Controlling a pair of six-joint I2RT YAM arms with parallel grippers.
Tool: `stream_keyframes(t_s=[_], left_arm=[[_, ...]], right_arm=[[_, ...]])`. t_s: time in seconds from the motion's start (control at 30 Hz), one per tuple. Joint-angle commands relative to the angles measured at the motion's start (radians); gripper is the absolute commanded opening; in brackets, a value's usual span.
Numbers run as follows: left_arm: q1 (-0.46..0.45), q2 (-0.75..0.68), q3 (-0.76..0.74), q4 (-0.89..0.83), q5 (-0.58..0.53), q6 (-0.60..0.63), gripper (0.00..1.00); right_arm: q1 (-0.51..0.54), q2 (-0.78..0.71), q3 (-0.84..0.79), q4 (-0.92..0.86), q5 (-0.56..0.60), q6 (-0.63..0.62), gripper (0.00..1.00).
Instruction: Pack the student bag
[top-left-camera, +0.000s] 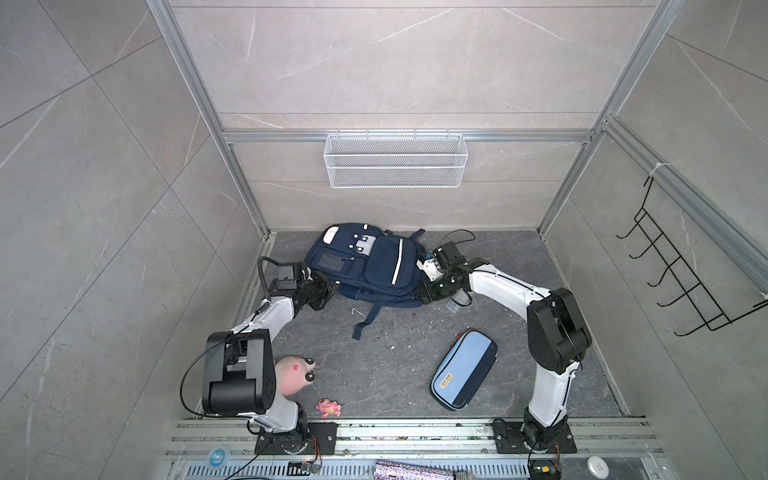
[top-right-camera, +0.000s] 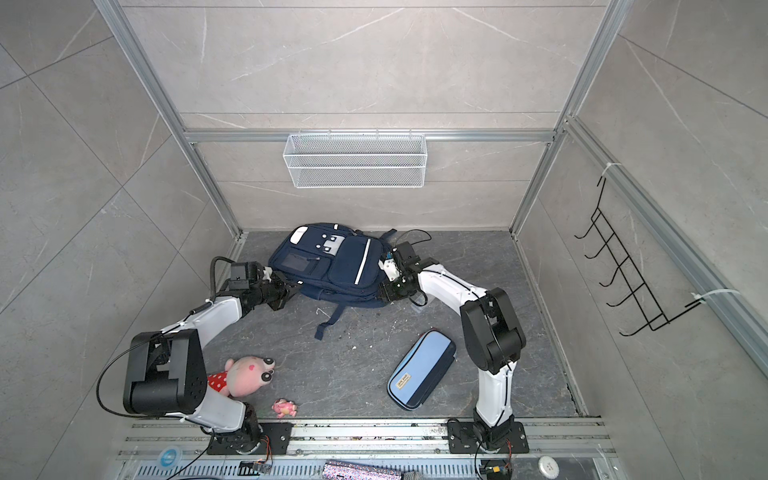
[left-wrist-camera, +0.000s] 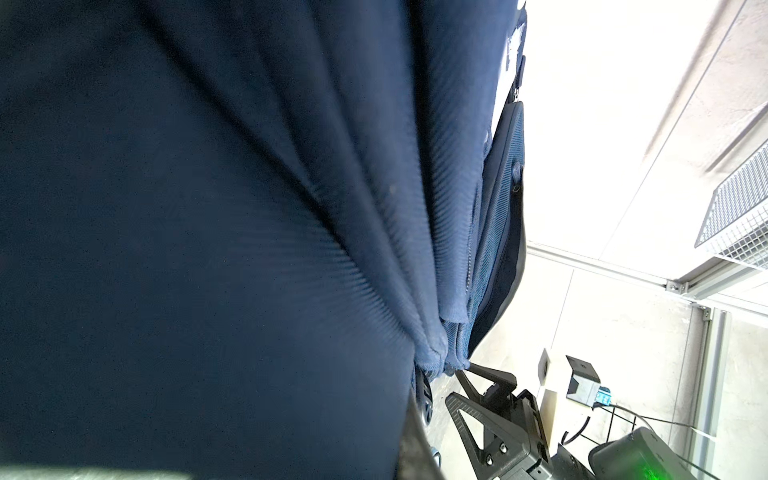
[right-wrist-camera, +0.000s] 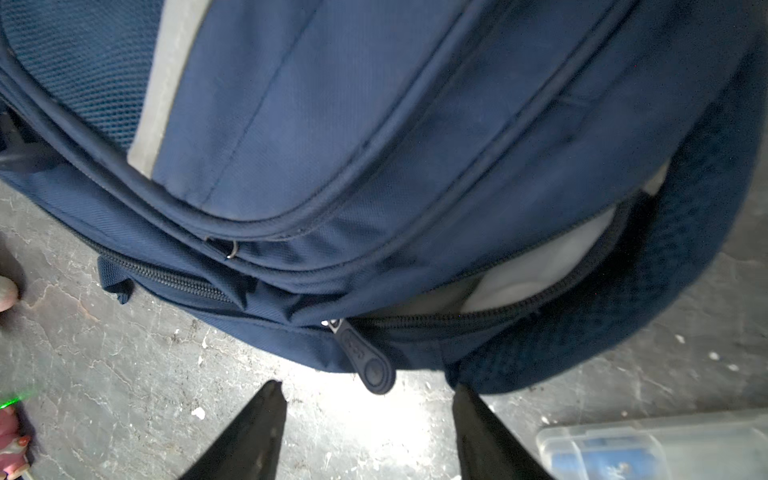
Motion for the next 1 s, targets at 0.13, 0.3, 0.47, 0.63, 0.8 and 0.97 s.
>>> stream_keyframes(t_s=[0.13,0.3,0.47,0.63,0.8,0.97], left_arm=[[0.000,-0.005,-0.022,0.102,0.049,-0.003,0.00],[0.000,-0.012,-0.038,0.106,0.050,-0.008,0.00],[0.000,-0.020,-0.054,0.119,0.051,-0.019,0.00],[-0.001,-0.030,-0.062,0.121,0.050,-0.020,0.00],[-0.001,-0.037,-0.074,0.134,0.052,-0.028,0.00],[-0.001,-0.042,-0.077,0.136,0.052,-0.028,0.00]], right_arm=[[0.000,0.041,0.043,-0.030,-0.008,0.020,0.54],[0.000,0.067,0.065,-0.046,0.016,0.051,0.50],[0.003,0.069,0.062,-0.042,0.021,0.059,0.48],[0.007,0.066,0.062,-0.030,0.016,0.064,0.37],[0.018,0.083,0.081,-0.032,0.019,0.074,0.32],[0.025,0.095,0.095,-0.040,0.023,0.077,0.28]])
